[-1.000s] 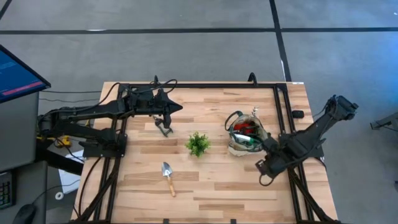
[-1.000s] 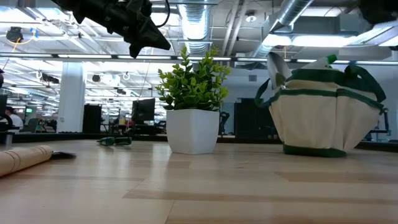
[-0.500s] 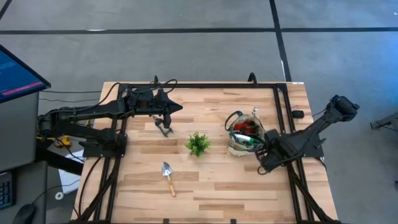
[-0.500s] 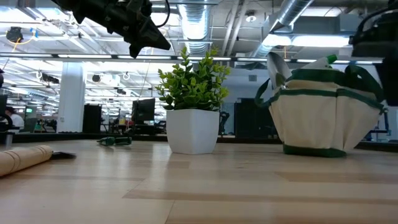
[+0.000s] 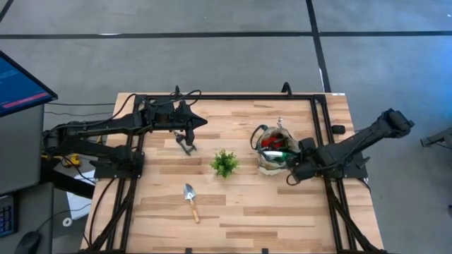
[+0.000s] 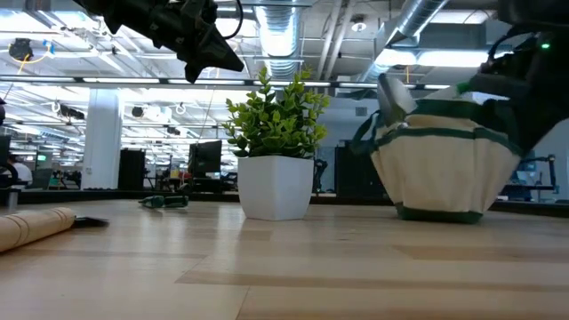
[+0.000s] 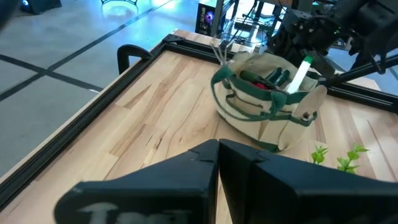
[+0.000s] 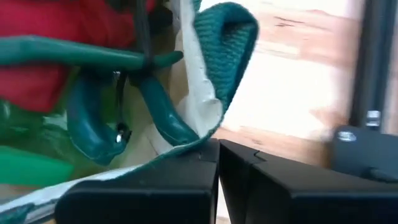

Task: Pick & Place Garden tools in Gardening bag
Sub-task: Adjust the brown gardening bag

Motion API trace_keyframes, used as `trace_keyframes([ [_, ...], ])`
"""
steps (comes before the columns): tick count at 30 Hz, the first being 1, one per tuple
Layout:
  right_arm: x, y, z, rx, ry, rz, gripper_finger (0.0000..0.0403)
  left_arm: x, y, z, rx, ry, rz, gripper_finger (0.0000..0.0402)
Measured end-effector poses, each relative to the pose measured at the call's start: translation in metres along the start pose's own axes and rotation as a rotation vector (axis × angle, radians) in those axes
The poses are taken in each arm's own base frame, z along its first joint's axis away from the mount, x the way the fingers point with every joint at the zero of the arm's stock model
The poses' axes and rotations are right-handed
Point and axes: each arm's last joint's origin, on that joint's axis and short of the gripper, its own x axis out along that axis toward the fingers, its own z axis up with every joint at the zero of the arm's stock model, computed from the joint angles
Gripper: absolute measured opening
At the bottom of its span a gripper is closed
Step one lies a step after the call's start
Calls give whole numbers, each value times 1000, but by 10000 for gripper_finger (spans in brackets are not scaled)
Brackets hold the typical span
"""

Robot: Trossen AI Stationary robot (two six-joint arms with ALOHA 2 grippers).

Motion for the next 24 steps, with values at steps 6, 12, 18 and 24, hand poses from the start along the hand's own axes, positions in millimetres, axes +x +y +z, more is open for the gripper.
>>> trace_keyframes([
  [6, 3, 5, 19, 99, -34, 65, 0, 0, 0, 0, 0, 0, 0, 1],
  [12, 13, 12, 40, 95, -51, 82, 0, 0, 0, 0, 0, 0, 0, 1],
  [18, 24, 18, 65, 92, -88, 117, 0, 0, 0, 0, 0, 0, 0, 1],
  [24, 28, 10, 73, 78, -33, 70, 0, 0, 0, 0, 0, 0, 0, 1],
])
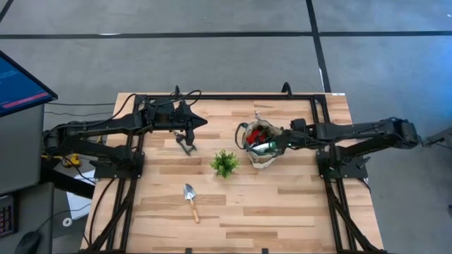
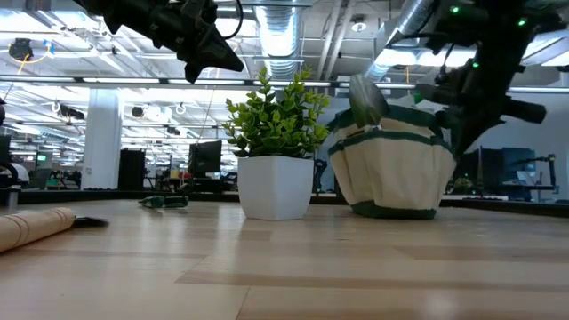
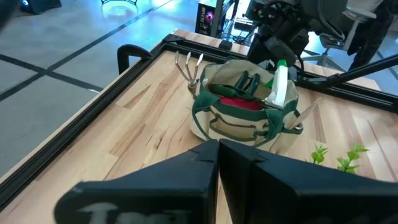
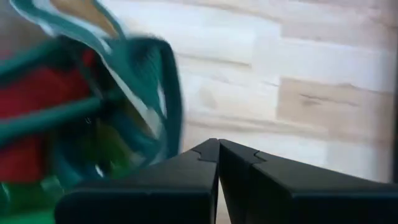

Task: Pick & Place Garden tools in Gardening bag
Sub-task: Adjust the brown gardening bag

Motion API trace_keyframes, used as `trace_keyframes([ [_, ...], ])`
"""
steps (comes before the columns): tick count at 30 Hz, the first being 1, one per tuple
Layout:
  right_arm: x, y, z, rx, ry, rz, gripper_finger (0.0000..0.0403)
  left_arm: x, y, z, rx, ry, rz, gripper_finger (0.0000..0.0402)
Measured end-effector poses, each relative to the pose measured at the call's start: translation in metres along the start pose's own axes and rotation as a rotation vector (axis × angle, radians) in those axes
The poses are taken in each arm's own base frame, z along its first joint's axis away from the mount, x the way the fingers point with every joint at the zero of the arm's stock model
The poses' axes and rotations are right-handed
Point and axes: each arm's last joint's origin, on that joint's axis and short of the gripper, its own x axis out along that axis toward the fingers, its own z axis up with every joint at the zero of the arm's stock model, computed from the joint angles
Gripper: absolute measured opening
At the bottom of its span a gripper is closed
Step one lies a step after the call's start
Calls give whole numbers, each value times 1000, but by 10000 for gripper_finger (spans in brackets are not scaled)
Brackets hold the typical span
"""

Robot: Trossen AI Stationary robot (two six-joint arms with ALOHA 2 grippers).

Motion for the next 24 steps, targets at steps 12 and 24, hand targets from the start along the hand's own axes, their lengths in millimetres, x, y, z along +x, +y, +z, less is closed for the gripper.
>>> trace_keyframes([
  [12, -46, -2, -3, -10, 187, 230, 0, 0, 0, 0, 0, 0, 4, 1],
  [24, -54, 40, -4, -11, 105, 341, 0, 0, 0, 0, 0, -1, 9, 1],
])
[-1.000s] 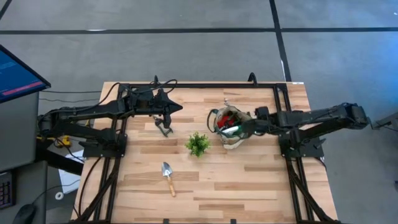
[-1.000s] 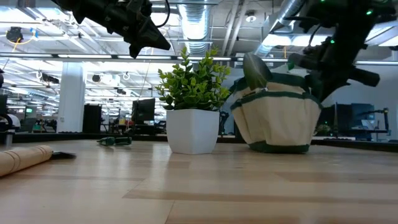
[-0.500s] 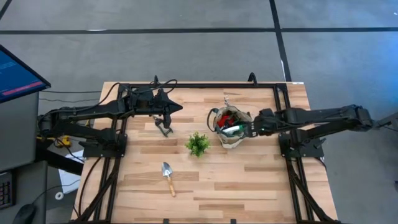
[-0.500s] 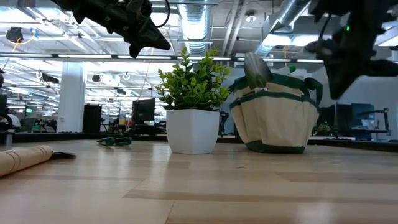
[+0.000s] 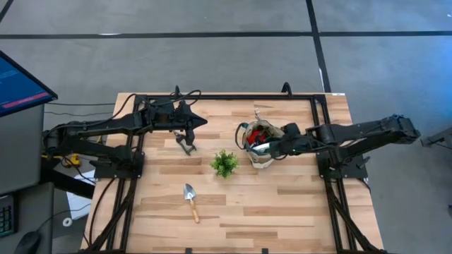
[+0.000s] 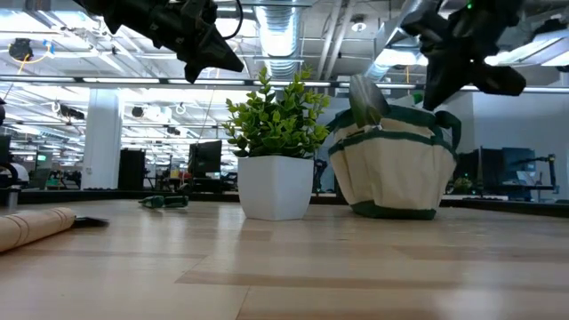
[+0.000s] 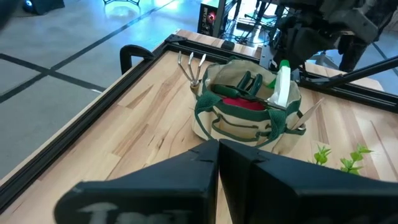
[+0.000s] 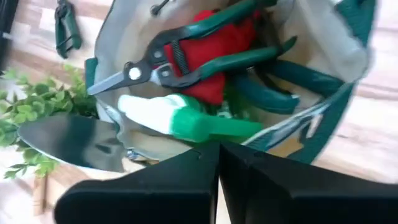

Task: Pick & Place Garden tools in Gardening bag
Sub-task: Adjust the brown gardening bag

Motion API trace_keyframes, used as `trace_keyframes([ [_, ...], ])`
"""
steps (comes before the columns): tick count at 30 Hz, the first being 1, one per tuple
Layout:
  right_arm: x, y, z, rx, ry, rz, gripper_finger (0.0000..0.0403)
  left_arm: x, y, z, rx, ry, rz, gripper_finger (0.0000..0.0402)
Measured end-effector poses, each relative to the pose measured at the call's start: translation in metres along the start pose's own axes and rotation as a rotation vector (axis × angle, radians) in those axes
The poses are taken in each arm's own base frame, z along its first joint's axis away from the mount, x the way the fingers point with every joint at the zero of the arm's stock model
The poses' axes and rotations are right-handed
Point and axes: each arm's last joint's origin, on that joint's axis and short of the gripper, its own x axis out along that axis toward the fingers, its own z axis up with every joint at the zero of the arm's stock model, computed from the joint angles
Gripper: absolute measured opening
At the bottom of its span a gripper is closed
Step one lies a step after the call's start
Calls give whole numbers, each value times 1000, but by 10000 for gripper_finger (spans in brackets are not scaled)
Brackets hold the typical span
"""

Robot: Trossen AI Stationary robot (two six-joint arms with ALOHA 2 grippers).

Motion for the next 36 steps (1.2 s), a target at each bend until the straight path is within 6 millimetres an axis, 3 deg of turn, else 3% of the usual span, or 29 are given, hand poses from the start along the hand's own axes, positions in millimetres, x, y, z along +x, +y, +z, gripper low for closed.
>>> trace_keyframes([
  [6, 0, 21, -2, -32, 71, 26, 0, 0, 0, 0, 0, 0, 0, 1],
  [21, 7, 65, 7, -129, 46, 49, 0, 0, 0, 0, 0, 1, -1, 1],
  [28, -18, 78, 7, -157, 68, 34, 0, 0, 0, 0, 0, 1, -2, 1],
  [33, -30, 86, -6, -146, 84, 78, 0, 0, 0, -1, 0, 5, -1, 1],
  [36, -19, 92, -21, -141, 90, 38, 0, 0, 0, -1, 0, 5, -1, 1],
])
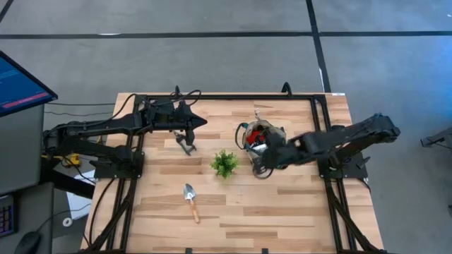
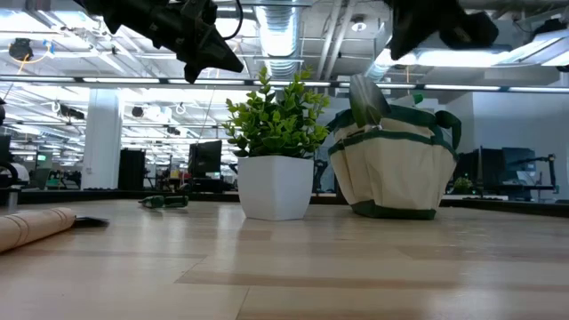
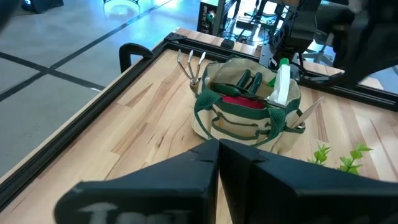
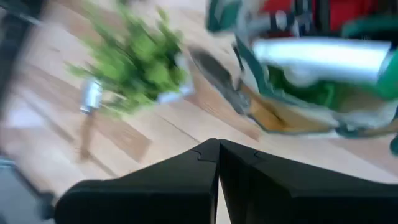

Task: Pick & Place Garden tools in Gardening bag
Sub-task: Adjust the brown gardening bag

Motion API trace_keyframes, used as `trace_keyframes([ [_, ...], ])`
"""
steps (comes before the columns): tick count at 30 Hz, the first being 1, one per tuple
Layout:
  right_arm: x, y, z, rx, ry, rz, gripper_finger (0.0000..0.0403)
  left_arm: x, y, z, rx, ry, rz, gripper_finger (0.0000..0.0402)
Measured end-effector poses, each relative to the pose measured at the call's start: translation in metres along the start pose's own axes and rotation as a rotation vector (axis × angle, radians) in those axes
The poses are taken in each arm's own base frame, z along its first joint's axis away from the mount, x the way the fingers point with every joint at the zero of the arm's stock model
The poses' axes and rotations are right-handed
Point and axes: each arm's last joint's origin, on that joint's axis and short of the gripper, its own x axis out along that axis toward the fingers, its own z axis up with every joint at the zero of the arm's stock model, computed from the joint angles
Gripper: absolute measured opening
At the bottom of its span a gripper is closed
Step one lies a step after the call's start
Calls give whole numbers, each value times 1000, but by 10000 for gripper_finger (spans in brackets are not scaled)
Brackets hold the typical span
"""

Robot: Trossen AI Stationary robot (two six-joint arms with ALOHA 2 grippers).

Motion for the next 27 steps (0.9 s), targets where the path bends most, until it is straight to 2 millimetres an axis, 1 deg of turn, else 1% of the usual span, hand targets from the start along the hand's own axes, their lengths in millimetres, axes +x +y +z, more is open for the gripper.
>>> trace_keyframes([
  [6, 37, 20, -23, -15, 6, -28, 0, 0, 0, 0, 0, 2, 0, 1],
  [7, 43, 24, -25, -3, -10, -12, 0, 0, 0, 0, 0, 3, 0, 1],
  [11, 55, 34, -27, 39, -104, 15, 0, 0, 0, -1, 0, 10, 1, 1],
  [14, 64, 37, -28, 66, -208, 3, 0, 0, 0, -1, -1, 12, 1, 1],
  [16, 67, 39, -28, 97, -248, 10, 0, 0, 0, -2, -2, 20, 2, 1],
  [23, 90, 40, -36, 120, -229, -31, 0, 0, 0, -3, -2, 31, -1, 1],
  [27, 101, 38, -40, 141, -243, -83, 0, 0, 0, -3, -2, 30, 0, 1],
])
